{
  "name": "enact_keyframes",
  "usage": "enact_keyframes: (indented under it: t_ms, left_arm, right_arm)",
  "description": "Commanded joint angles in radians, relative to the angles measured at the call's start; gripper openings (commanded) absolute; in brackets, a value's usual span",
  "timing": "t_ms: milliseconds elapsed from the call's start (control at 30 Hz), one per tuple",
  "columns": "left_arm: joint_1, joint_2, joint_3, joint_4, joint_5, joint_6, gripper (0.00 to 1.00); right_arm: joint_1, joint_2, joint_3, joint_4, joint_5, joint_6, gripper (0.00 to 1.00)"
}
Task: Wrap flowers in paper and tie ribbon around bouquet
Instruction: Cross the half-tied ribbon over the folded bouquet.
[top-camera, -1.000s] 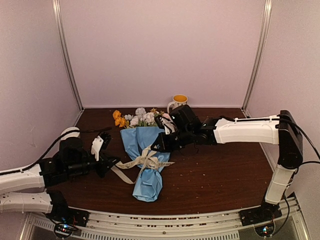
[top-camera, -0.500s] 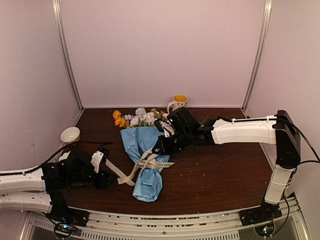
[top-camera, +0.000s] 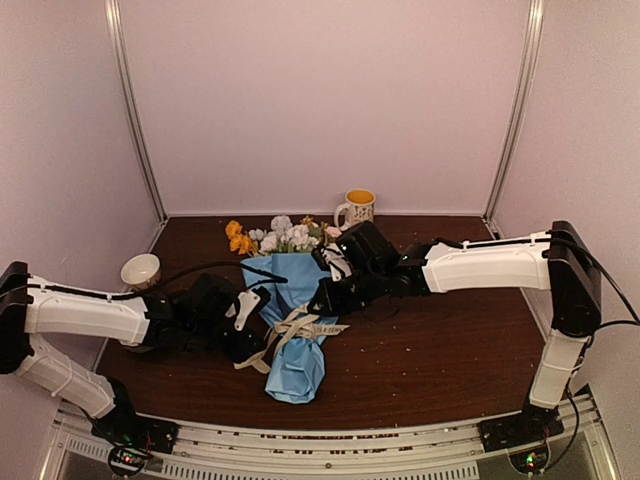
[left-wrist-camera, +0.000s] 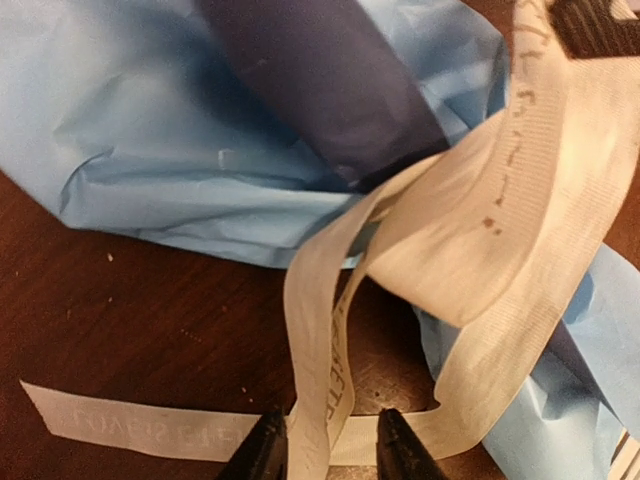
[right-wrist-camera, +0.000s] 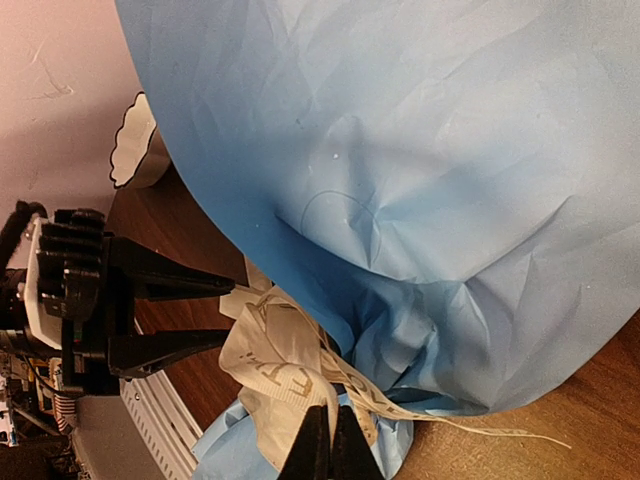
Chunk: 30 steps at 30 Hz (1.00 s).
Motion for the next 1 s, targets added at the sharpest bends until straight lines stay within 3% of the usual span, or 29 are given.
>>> enact_keyframes:
  t_ms: [0,33,100,233,400,667,767,967]
  left_arm:
    - [0.009,-0.013,0.020,0.064,0.143,0.097,0.40]
    - [0.009,-0.021,0.010,0.082,0.152,0.101,0.45]
    - [0.009,-0.028,0.000,0.080,0.104,0.107,0.46]
    - [0.009,0.024,0.026,0.036,-0.021,0.149,0.38]
    - [0.009,0.117,0.066,0.033,0.023,0.171,0.38]
    - [0.013,0.101,0.037,0.047,-0.064,0.160,0.18]
    - [0.023,0.086,0.013,0.067,-0.081,0.158,0.01]
    - [0.030,0.026,-0.005,0.059,-0.076,0.154,0.00]
  right_arm:
    - [-0.001,-0.025,-0.013,0.021,0.003,0.008,0.00]
    - [0.000,-0.021,-0.011,0.021,0.001,0.008,0.00]
    - [0.001,-0.020,-0.012,0.026,-0.003,0.011,0.00]
    - [0.001,-0.018,-0.012,0.037,-0.008,0.015,0.00]
    - [0.001,-0.021,-0.007,0.029,-0.008,0.005,0.00]
    - [0.001,-0.035,-0.011,0.015,-0.008,-0.008,0.00]
    - [0.001,-0.038,-0.009,0.014,-0.007,-0.009,0.00]
    - [0.001,-0.043,0.000,0.010,-0.006,-0.011,0.00]
